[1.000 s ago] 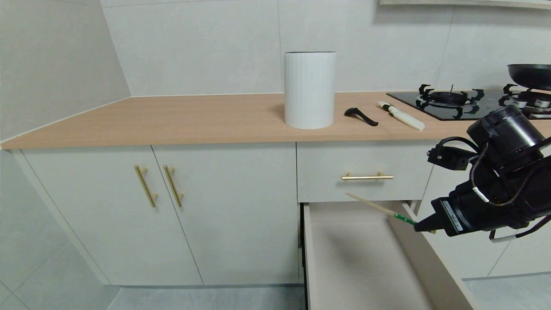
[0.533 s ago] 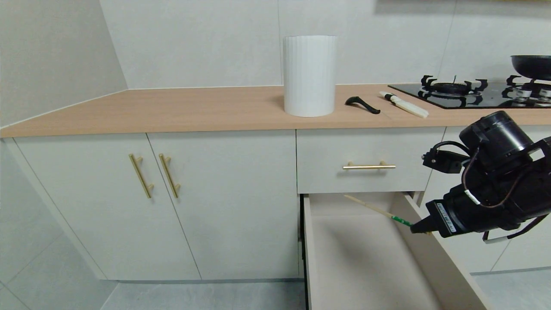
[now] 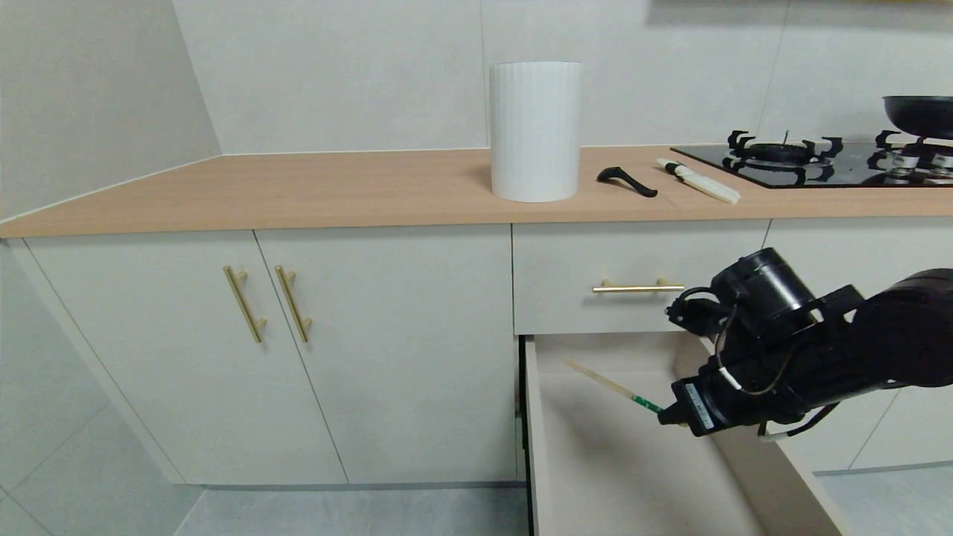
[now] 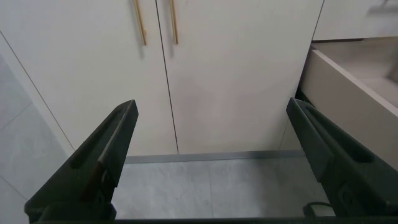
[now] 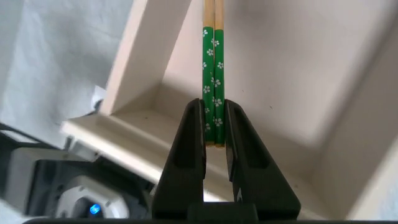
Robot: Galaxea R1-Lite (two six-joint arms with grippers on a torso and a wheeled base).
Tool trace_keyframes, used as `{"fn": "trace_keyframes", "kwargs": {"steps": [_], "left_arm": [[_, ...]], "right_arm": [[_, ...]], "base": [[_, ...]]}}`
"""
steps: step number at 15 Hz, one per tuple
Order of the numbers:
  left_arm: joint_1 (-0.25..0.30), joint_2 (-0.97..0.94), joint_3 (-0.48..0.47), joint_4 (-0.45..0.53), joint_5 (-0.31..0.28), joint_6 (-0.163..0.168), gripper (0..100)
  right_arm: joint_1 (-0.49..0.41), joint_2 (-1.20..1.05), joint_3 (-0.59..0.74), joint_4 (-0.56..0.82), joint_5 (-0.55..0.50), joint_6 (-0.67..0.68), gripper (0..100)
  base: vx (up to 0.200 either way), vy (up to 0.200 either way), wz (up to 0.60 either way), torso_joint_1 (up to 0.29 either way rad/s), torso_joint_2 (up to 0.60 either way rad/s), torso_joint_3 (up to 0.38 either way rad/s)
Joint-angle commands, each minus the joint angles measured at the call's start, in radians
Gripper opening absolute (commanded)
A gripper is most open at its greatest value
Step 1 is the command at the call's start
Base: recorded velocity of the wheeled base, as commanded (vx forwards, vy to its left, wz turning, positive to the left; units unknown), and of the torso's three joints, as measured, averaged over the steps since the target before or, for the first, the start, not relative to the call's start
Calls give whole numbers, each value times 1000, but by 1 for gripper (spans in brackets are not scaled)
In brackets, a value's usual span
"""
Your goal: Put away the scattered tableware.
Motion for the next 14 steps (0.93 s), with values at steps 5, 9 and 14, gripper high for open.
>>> {"fn": "trace_keyframes", "kwargs": {"steps": [5, 9, 14], "left_arm": [[0, 2, 0, 0, 0, 0, 100], [0, 2, 0, 0, 0, 0, 100], [0, 0, 0, 0, 0, 0, 100]], "right_arm": [[1, 390, -131, -130, -32, 146, 0], [4, 489, -197, -144, -58, 212, 0], [13, 583, -225, -144, -148, 258, 0]], "base": [[0, 0, 0, 0, 0, 0], [0, 0, 0, 0, 0, 0], [0, 0, 0, 0, 0, 0]]}}
